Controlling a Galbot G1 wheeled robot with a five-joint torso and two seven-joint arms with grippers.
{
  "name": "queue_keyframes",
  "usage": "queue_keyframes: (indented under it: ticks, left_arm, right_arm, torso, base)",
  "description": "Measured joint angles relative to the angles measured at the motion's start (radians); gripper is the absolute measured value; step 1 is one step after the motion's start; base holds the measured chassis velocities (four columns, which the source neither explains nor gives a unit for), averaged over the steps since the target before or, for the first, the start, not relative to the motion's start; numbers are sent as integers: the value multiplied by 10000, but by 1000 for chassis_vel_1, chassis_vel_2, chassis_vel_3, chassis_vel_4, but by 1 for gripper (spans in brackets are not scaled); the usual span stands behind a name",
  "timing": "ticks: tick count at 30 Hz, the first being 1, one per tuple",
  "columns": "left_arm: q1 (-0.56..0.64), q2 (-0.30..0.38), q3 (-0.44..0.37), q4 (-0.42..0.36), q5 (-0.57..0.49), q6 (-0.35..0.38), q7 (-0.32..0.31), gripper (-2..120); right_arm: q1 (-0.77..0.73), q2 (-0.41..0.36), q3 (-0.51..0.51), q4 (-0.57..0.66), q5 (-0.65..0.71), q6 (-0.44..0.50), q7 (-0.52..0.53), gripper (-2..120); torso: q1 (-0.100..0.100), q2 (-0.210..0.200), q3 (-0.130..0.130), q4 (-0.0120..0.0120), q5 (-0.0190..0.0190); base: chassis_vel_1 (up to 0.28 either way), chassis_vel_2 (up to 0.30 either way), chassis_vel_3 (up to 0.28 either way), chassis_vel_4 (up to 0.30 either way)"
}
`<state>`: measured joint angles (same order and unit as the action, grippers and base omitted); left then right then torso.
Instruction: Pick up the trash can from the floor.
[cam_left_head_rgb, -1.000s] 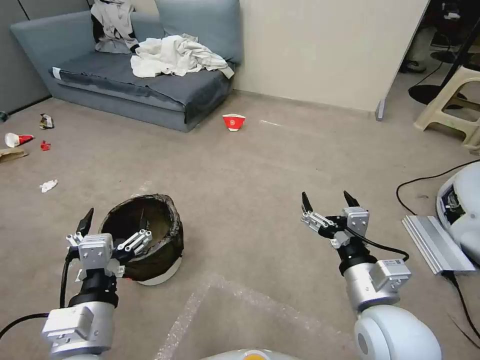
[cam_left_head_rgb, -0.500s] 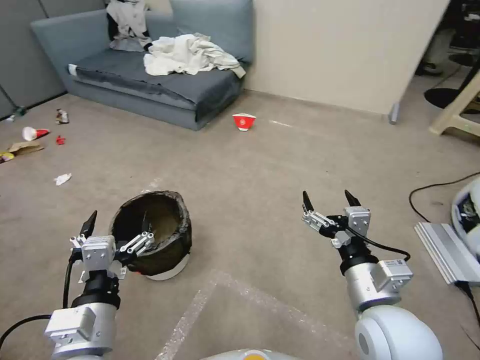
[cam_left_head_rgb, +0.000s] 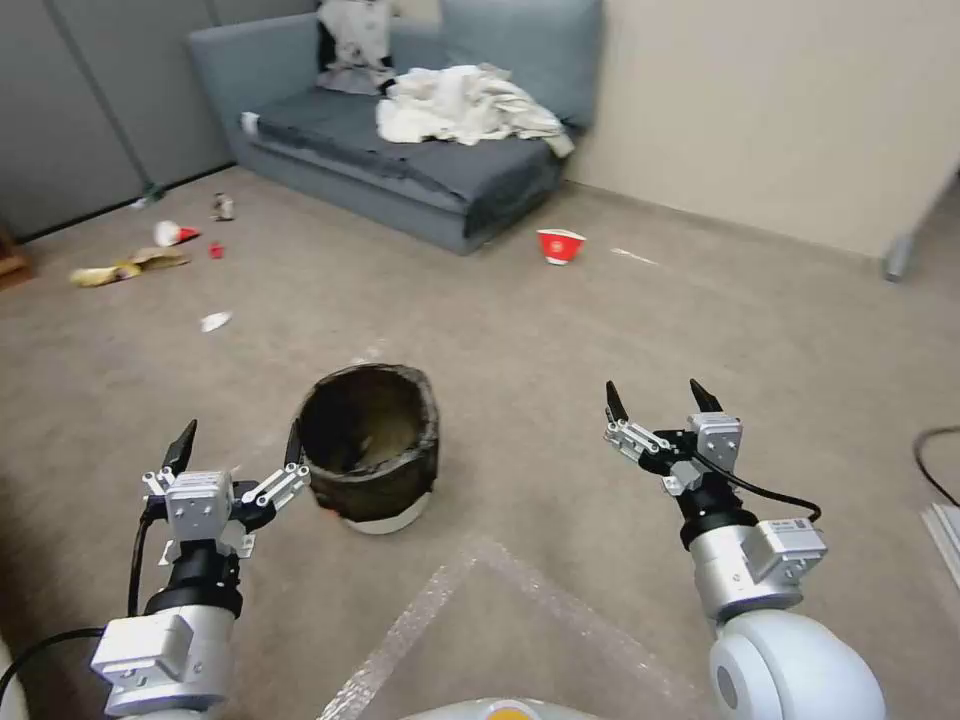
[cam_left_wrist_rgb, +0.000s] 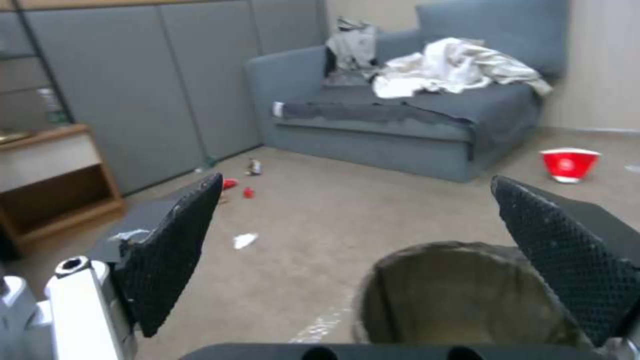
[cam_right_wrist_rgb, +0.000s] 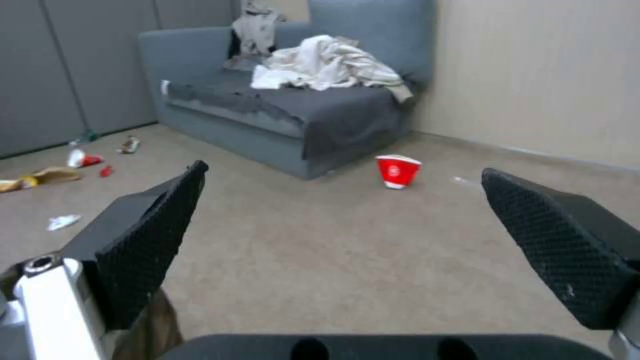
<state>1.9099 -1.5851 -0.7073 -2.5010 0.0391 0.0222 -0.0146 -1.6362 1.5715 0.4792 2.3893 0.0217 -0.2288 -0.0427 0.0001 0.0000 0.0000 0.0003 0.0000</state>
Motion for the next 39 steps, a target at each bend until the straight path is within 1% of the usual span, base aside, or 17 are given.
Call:
queue_keyframes:
  ticks: [3,8,17,27,31,33,34,35,36,39]
  left_arm:
    - [-6,4,2,4,14,-138,-9,100]
    - [-6,13,-6,6,15,-149,-66,100]
    - [-39,40,-63,8,8,-127,-154,100]
    - [-147,81,-89,10,-27,-52,-172,100]
    - [-310,183,-133,93,-104,157,-250,100]
    - [-424,261,-179,109,-366,622,-420,100]
    - [-492,308,-197,108,-583,995,-579,100]
    - [-585,372,-235,107,-846,1528,-769,100]
    - [-585,372,-235,107,-846,1528,-769,100]
    - [-924,683,-447,231,-1949,2780,-975,100]
  right_arm:
    - [0,0,6,0,70,29,0,100]
    - [-5,0,12,0,165,77,-74,100]
    - [-15,0,8,-16,164,149,-133,100]
    - [-8,2,-9,-43,151,96,-213,100]
    - [49,6,-43,-163,214,385,-149,100]
    - [61,-5,-28,-190,238,424,-108,100]
    - [66,-12,-11,-198,247,428,-95,100]
    - [69,-21,7,-210,251,430,-86,100]
    - [69,-21,7,-210,251,430,-86,100]
    - [71,-34,18,-223,256,431,-80,100]
  torso:
    - [0,0,0,-1,0]
    - [0,0,0,-5,0]
    - [-1,1,-1,-3,0]
    - [0,0,1,-3,1]
    - [0,0,3,-1,1]
    - [1,0,3,-2,-1]
    - [1,0,3,-4,0]
    - [0,0,2,-2,-2]
    - [0,0,2,-2,-2]
    - [-1,0,0,-3,-1]
  base:
    - [43,46,72,55]
    - [4,7,10,11]
    - [-28,37,26,-32]
    - [-173,179,178,-171]
    - [-175,151,168,-174]
    - [-111,124,114,-111]
    - [-79,52,53,-78]
    - [-3,52,-24,-24]
    - [-3,52,-24,-24]
    - [18,-11,-16,10]
